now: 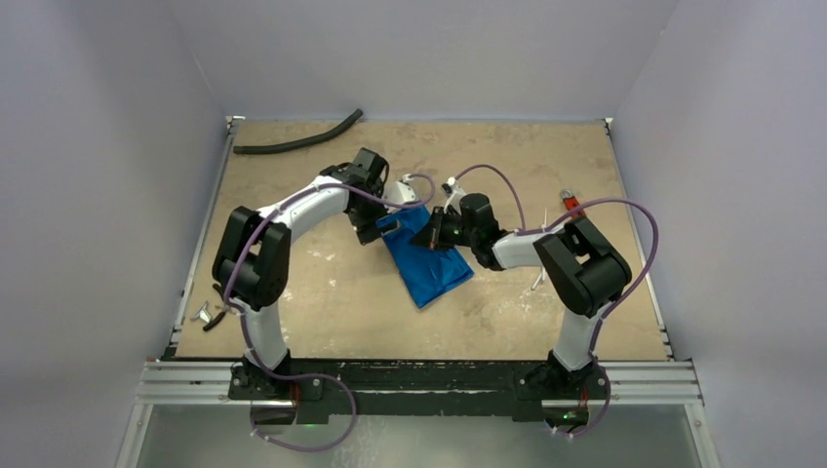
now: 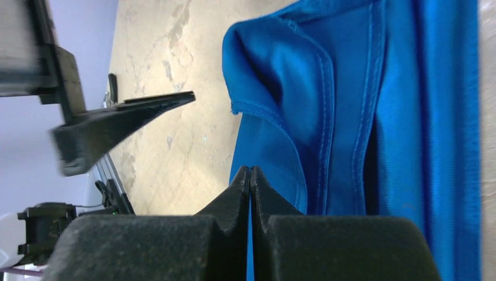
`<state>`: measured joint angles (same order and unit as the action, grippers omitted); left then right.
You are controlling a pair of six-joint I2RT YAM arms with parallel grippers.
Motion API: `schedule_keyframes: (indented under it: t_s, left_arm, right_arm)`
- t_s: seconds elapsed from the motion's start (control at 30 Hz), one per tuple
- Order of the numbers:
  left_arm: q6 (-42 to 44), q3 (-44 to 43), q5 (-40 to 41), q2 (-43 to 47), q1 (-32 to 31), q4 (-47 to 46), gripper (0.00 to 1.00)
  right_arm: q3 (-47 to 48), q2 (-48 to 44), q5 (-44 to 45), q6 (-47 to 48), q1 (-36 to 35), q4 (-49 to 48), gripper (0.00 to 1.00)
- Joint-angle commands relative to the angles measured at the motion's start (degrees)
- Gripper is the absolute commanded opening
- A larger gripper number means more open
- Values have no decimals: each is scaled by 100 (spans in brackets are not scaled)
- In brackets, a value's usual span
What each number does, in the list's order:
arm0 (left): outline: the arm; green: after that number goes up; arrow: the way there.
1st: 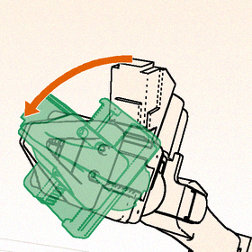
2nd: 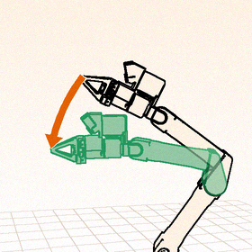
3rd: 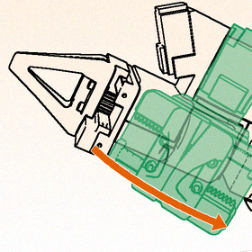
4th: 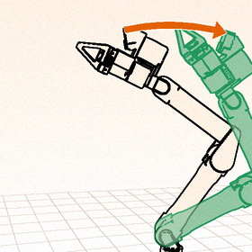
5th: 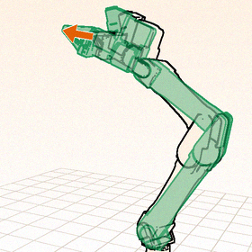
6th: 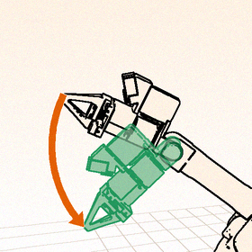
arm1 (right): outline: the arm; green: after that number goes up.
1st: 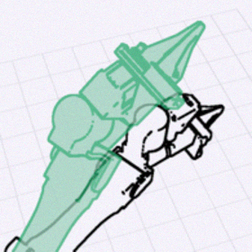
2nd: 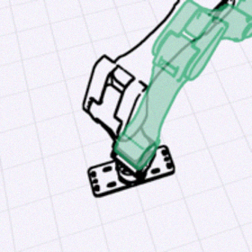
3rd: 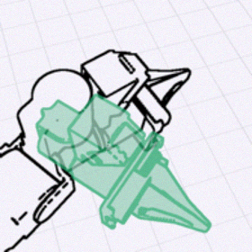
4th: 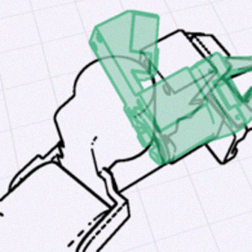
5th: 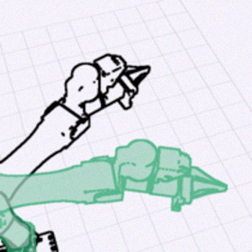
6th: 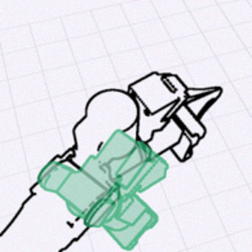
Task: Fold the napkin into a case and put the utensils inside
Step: Fold the lower triangle-folded napkin at the center of the board.
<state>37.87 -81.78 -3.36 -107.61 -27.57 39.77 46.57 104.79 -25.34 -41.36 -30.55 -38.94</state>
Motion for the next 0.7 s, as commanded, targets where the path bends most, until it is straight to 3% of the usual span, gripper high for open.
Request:
schedule_keyframes:
  t_s: [0.0, 0.67]
  left_arm:
    - [-421, 353, 234, 55, -77, -557, 99]
    - [-680, -604, 231, -691, 99, -1023, 99]
  right_arm:
    - [96, -75, -94, 178, -40, 43, 0]
    - [199, 11, -47, 390, -117, 329, 0]
